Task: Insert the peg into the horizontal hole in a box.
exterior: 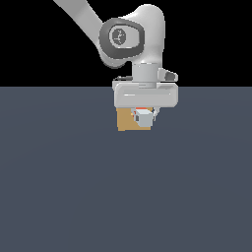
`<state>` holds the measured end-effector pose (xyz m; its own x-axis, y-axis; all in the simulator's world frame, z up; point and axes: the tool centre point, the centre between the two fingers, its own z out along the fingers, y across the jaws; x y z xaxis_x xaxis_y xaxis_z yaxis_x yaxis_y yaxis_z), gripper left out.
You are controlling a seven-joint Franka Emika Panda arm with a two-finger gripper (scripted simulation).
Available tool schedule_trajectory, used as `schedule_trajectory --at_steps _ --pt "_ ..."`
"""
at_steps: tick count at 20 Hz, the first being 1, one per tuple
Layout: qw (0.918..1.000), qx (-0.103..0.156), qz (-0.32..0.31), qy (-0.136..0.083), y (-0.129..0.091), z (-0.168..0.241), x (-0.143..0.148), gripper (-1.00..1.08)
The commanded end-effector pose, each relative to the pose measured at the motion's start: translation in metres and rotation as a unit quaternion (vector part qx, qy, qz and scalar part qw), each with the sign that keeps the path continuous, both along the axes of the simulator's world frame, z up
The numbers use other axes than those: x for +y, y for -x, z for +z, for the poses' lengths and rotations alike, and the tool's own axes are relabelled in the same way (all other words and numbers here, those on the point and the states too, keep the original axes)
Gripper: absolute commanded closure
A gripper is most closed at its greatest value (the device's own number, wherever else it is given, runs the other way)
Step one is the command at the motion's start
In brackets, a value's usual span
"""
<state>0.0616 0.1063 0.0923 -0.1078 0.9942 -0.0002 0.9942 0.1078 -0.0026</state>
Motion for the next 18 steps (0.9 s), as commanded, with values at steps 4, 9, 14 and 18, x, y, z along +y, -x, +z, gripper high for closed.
schedule_trajectory --at_steps 4,9,14,18 --pt "1.0 -0.001 0.0 0.0 0.001 0.001 0.012 1.08" --pt "1.0 -0.002 0.0 0.0 0.006 0.002 0.047 1.08" --pt "1.0 -0.002 0.0 -0.001 0.009 0.002 0.078 1.08" --pt "1.0 -0.002 0.0 -0.001 0.009 0.002 0.086 1.08"
